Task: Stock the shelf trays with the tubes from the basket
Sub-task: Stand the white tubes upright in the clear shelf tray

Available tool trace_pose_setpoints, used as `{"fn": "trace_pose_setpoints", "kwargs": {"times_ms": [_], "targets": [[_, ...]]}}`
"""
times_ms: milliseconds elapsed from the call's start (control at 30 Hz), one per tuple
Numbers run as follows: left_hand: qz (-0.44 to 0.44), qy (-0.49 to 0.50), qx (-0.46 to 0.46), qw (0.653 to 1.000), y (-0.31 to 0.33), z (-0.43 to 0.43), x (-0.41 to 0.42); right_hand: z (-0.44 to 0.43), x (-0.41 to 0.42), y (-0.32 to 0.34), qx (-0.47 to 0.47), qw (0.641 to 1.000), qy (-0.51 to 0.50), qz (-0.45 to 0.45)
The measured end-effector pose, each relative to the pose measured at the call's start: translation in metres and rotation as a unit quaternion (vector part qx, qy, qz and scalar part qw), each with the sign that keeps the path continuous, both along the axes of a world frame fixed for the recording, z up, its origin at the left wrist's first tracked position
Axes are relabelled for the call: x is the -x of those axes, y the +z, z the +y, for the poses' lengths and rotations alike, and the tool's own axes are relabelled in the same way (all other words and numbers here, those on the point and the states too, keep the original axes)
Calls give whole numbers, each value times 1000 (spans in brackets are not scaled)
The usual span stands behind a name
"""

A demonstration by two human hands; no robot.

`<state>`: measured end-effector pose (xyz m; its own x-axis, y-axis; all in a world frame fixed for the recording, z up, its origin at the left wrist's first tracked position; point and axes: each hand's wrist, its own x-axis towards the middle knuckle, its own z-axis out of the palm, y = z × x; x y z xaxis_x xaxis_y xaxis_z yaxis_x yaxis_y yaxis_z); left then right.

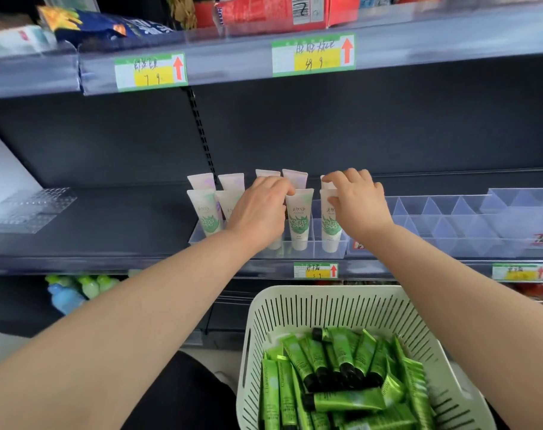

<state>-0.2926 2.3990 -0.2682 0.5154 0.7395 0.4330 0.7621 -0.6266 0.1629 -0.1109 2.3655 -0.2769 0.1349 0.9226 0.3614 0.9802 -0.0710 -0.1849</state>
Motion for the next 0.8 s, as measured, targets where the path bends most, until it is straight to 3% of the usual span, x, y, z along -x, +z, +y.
{"fn": "trace_pose_setpoints", "kwargs": {"times_ms": [267,400,600,800], "targets": [[17,-18,-11,1000,-12,-26,9,-30,9,-19,-120,992,33,-22],[37,-8,15,999,-27,-41,14,-49,11,-45,-58,995,47,-63],[147,81,83,982,-55,-47,22,-66,7,-78,78,990,29,-114],[183,123,148,964,-66,-41,30,-68,8,-84,103,983,17,-148]]}}
